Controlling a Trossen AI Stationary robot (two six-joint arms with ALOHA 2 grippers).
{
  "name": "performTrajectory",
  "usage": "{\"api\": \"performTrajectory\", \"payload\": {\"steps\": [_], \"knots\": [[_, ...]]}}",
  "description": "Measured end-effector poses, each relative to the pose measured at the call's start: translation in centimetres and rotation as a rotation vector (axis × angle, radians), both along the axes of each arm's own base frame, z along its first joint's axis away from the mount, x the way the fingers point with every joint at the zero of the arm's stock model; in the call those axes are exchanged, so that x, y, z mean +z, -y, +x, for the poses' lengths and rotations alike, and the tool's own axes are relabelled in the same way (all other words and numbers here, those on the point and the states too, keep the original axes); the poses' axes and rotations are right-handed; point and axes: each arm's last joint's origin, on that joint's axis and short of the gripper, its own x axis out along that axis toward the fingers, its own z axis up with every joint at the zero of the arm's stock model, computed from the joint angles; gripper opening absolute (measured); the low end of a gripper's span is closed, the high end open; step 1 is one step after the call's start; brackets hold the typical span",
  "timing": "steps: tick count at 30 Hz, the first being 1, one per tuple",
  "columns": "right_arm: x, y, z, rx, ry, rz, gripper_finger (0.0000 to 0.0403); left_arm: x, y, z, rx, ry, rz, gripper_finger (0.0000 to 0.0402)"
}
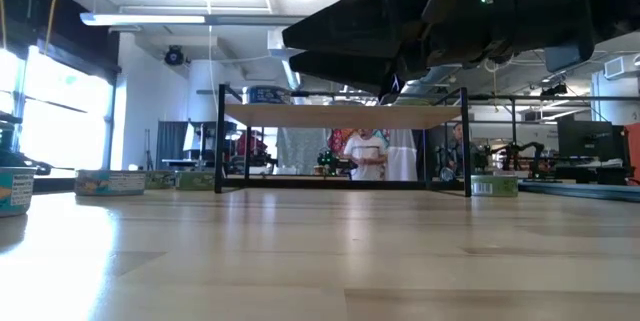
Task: Stack canned seafood by type on shelf
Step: Put the yellow-blue tuna can on the shelf
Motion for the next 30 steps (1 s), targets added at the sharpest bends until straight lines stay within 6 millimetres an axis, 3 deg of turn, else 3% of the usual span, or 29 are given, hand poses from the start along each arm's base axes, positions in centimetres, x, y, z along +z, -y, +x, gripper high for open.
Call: {"api": "performTrajectory", "payload": {"steps": [11, 17, 25, 30], "knots": [[0.0, 0.0, 0.0, -0.001, -0.001, 0.007, 0.0181, -3.7, -0.9, 1.0, 0.086, -0.224, -0.040, 0.0197], [0.0, 0.0, 0.0, -0.001, -0.001, 0.007, 0.0181, -3.6, -0.4, 0.9, 0.084, -0.296, -0.096, 0.0177], [0.0, 0.0, 0.0, -0.001, -0.001, 0.010, 0.0181, -2.1, 0.4, 0.0, 0.075, -0.316, -0.006, 0.0133], [0.0, 0.0, 0.0, -0.001, -0.002, 0.009, 0.0181, -2.6, -0.2, -0.9, 0.098, -0.301, -0.002, 0.0116]]}}
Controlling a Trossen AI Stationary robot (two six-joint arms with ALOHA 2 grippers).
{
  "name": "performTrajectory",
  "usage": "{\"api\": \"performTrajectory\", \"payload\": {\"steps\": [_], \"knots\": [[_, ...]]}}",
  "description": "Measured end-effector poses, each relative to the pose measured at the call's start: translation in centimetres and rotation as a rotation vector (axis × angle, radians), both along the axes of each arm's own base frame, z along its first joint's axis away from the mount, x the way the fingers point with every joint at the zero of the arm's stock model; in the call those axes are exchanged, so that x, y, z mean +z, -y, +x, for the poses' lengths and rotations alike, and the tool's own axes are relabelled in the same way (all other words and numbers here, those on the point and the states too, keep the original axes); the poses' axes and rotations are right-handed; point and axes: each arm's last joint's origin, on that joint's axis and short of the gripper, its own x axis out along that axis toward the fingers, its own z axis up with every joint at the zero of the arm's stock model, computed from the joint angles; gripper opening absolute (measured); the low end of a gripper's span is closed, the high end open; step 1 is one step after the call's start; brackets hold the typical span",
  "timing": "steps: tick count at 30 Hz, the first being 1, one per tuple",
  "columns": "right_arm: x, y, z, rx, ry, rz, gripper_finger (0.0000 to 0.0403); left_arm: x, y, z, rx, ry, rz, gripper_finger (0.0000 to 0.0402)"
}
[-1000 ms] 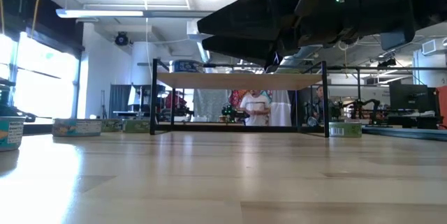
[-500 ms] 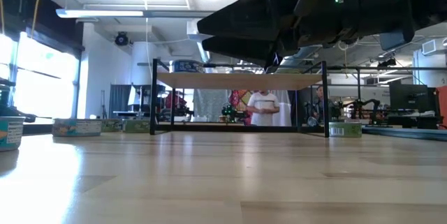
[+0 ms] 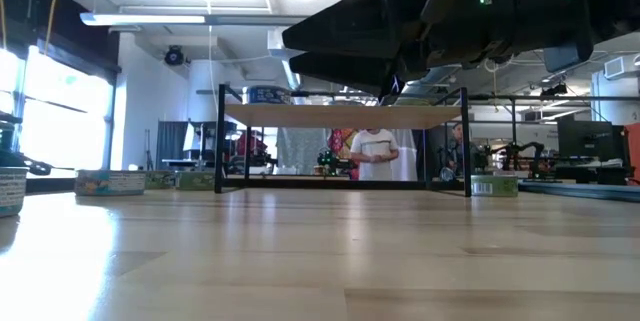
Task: Stack canned seafood by type on shelf
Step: Put the yellow-blue tuna can on the shelf
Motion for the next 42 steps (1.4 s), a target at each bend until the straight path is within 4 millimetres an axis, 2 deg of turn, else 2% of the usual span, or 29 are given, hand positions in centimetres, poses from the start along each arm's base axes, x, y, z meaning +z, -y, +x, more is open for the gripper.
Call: {"api": "performTrajectory", "payload": {"steps": [7, 15, 19, 25, 29, 34, 42], "knots": [[0.0, 0.0, 0.0, 0.000, 0.000, -0.002, 0.0181, -1.6, -1.6, -0.3, 0.027, -0.030, 0.007, 0.0113], [0.0, 0.0, 0.0, 0.001, 0.000, -0.006, 0.0181, -2.4, -2.9, 0.4, 0.040, -0.027, 0.036, 0.0110], [0.0, 0.0, 0.0, 0.001, 0.000, -0.007, 0.0181, -2.7, -3.7, 1.1, 0.061, -0.039, 0.061, 0.0083], [0.0, 0.0, 0.0, 0.001, 0.000, -0.010, 0.0181, -2.8, -4.7, 3.0, 0.099, -0.035, 0.104, 0.0011], [0.0, 0.0, 0.0, 0.002, 0.000, -0.010, 0.0181, -2.7, -5.0, 4.3, 0.136, 0.018, 0.092, 0.0005], [-0.1, -0.9, -0.4, 0.027, -0.007, -0.013, 0.0181, -1.5, -3.6, 6.2, 0.083, 0.021, 0.097, 0.0000], [-0.5, -3.8, -1.8, 0.095, -0.045, -0.061, 0.0181, 1.7, -2.1, 9.6, 0.008, 0.049, 0.208, 0.0000]]}}
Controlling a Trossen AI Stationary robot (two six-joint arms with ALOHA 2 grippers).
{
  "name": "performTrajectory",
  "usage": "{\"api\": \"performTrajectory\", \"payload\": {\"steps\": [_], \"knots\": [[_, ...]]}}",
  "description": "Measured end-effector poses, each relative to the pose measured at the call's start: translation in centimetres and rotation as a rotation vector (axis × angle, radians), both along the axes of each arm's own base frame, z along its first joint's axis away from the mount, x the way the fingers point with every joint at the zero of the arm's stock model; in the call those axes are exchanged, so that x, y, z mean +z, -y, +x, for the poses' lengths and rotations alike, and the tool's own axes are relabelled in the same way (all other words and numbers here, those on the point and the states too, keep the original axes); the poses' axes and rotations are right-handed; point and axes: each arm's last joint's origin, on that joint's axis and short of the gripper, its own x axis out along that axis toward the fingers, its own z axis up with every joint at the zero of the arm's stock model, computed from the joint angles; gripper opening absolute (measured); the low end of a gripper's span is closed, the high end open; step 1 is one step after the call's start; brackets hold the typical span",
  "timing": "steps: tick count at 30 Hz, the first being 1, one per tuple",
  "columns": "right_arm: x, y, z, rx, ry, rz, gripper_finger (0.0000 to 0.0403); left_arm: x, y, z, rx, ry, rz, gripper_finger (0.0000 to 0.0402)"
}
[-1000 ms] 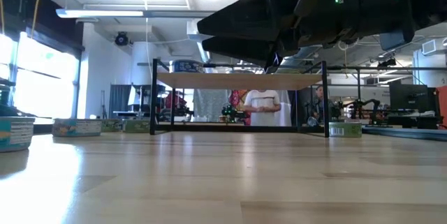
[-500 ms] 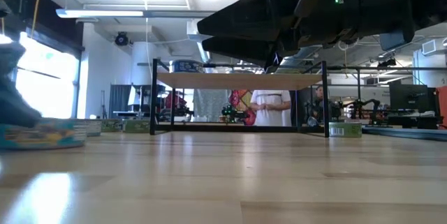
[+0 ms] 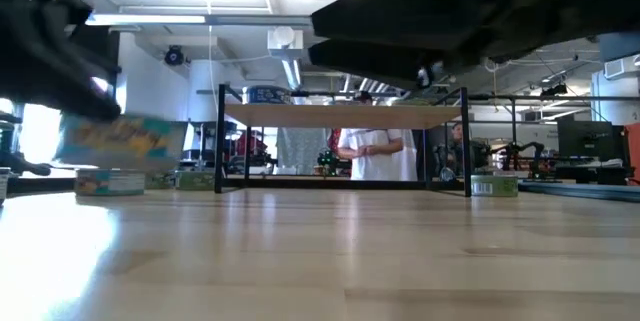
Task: Stack canned seafood by type on shelf
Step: Put the yellow-blue tuna can on the shelf
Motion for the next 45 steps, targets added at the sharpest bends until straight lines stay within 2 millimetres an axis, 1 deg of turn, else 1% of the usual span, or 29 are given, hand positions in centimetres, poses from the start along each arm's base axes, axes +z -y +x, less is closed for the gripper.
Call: {"api": "performTrajectory", "payload": {"steps": [4, 8, 11, 14, 17, 19, 23, 27, 29, 32, 34, 36, 38, 40, 45], "knots": [[-0.4, -1.5, -1.0, -0.007, -0.034, -0.008, 0.0181, 0.9, -0.2, 1.7, -0.019, 0.022, 0.057, 0.0000], [-0.8, -3.1, -2.2, -0.027, -0.072, -0.004, 0.0181, 1.6, -0.8, 3.7, -0.041, 0.050, 0.109, 0.0000], [-1.2, -4.1, -3.3, -0.062, -0.102, -0.005, 0.0181, 2.4, -1.6, 5.6, -0.074, 0.074, 0.153, 0.0000], [-1.5, -4.9, -4.2, -0.114, -0.114, -0.014, 0.0181, 3.6, -3.1, 8.1, -0.146, 0.115, 0.174, 0.0000], [-1.6, -5.4, -4.9, -0.169, -0.104, -0.031, 0.0181, 4.9, -5.5, 10.6, -0.241, 0.176, 0.195, 0.0000], [-1.6, -5.6, -5.1, -0.196, -0.093, -0.043, 0.0181, 5.7, -7.6, 12.1, -0.275, 0.224, 0.227, 0.0000], [-1.6, -5.7, -5.3, -0.225, -0.084, -0.056, 0.0181, 7.9, -12.6, 15.1, -0.265, 0.261, 0.286, 0.0000], [-1.6, -5.7, -5.3, -0.229, -0.084, -0.056, 0.0181, 10.4, -18.1, 17.4, -0.246, 0.237, 0.271, 0.0000], [-1.6, -5.6, -5.2, -0.232, -0.084, -0.054, 0.0181, 11.4, -20.9, 18.0, -0.211, 0.194, 0.265, 0.0000], [-1.6, -5.5, -5.2, -0.234, -0.084, -0.053, 0.0181, 12.4, -24.6, 18.2, -0.169, 0.158, 0.248, 0.0000], [-1.6, -5.5, -5.2, -0.234, -0.084, -0.054, 0.0181, 12.5, -26.7, 18.0, -0.159, 0.157, 0.218, 0.0000], [-1.6, -5.5, -5.2, -0.235, -0.084, -0.054, 0.0181, 12.4, -28.3, 17.7, -0.156, 0.158, 0.180, 0.0000], [-1.6, -5.5, -5.2, -0.235, -0.084, -0.054, 0.0181, 12.2, -29.5, 17.4, -0.157, 0.141, 0.155, 0.0000], [-1.6, -5.5, -5.2, -0.234, -0.084, -0.055, 0.0181, 12.0, -30.2, 17.2, -0.153, 0.127, 0.145, 0.0000], [-1.6, -5.5, -5.2, -0.236, -0.083, -0.057, 0.0181, 11.8, -30.8, 17.1, -0.141, 0.121, 0.145, 0.0000]]}}
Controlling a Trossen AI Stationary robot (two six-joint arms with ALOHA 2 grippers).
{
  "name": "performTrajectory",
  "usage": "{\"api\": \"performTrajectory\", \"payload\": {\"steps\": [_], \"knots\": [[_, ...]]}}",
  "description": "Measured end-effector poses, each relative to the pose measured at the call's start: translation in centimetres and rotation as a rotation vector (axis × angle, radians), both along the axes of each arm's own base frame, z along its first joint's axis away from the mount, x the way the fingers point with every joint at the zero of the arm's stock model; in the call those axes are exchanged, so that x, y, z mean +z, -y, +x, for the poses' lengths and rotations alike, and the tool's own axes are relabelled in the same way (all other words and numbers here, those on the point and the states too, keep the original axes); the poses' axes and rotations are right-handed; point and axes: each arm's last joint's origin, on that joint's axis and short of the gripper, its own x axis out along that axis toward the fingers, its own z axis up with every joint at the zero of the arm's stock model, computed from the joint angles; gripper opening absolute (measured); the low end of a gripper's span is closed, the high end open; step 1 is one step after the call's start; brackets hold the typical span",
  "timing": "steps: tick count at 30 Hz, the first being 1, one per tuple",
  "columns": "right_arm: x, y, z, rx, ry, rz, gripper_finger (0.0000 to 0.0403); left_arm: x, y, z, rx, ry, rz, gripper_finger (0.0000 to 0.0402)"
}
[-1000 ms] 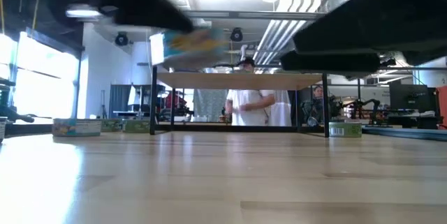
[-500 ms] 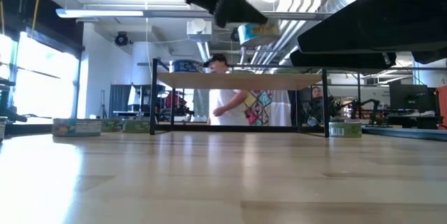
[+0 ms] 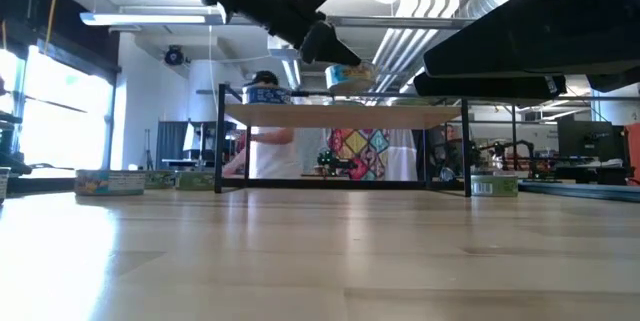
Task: Stack canned seafood by type on shelf
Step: Put the yellow-blue tuna can on the shelf, then put the green tuna can on the shelf
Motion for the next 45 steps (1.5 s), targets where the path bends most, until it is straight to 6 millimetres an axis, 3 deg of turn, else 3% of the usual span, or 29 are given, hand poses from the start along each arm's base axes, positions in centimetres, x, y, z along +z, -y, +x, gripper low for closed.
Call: {"api": "performTrajectory", "payload": {"steps": [7, 12, 23, 27, 32, 38, 45], "knots": [[0.0, 0.0, 0.0, -0.012, 0.002, -0.004, 0.0181, -2.4, -0.4, 0.9, 0.015, -0.078, 0.053, 0.0000], [0.0, 0.1, 0.0, -0.018, 0.002, -0.009, 0.0181, -2.7, -0.8, 1.0, 0.114, -0.089, 0.092, 0.0010], [0.0, 0.1, 0.0, -0.018, 0.001, -0.011, 0.0181, -1.2, -0.3, 0.8, 0.102, -0.022, 0.100, 0.0118], [0.0, 0.1, 0.0, -0.018, 0.000, -0.012, 0.0181, 0.4, 0.5, 0.6, 0.132, -0.001, 0.117, 0.0140], [0.0, 0.1, 0.0, -0.033, 0.006, -0.014, 0.0181, 2.9, 3.0, -0.7, 0.177, -0.022, 0.147, 0.0142], [0.3, 0.2, 0.0, -0.078, 0.038, -0.011, 0.0181, 5.2, 7.8, -4.4, 0.117, -0.090, 0.050, 0.0123], [3.4, -0.7, -1.1, -0.031, 0.084, -0.046, 0.0181, 2.5, 13.6, -9.4, 0.061, -0.132, -0.006, 0.0092]]}}
